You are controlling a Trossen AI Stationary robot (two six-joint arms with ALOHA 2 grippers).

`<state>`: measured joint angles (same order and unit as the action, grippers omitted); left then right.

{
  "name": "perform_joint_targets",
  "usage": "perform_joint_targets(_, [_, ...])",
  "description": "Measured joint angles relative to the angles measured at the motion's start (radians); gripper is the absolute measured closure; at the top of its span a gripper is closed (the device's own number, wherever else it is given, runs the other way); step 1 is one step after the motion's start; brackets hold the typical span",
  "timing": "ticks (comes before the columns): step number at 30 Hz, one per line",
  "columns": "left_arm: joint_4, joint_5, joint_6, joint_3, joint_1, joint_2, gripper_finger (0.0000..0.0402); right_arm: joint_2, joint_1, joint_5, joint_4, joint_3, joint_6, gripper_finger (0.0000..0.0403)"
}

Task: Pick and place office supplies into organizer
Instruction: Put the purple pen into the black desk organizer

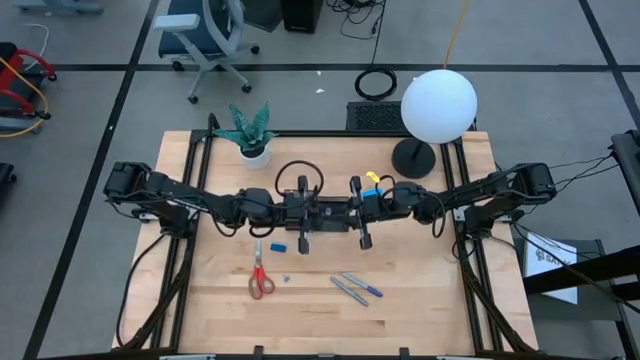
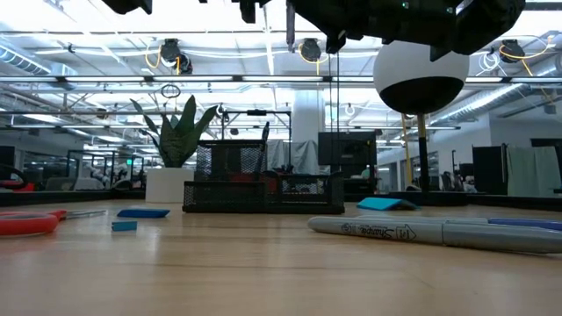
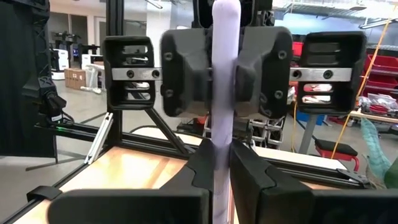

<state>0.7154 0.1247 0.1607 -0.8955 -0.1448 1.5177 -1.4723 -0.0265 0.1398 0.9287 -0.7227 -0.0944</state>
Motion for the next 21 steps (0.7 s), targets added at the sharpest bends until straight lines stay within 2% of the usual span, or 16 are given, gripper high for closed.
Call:
perform_joint_targets(2, [-0.006, 0.0, 0.001, 0.0, 0.0, 0.0, 0.0364, 0.0, 0.0, 0.0, -0.002, 0.0, -0.001, 0.0384])
perform_joint_targets(9, [-0.006, 0.001, 0.022, 0.0, -0.006, 0.0, 0.0364, 0.0, 0.0, 0.0, -0.001, 0.0, -0.008, 0.0377])
perform_joint_targets(21, [-0.098, 0.012, 0.016, -0.002, -0.045, -0.078, 0.0364, 0.022, -0.001, -0.013, -0.01, 0.0, -0.001, 0.0293])
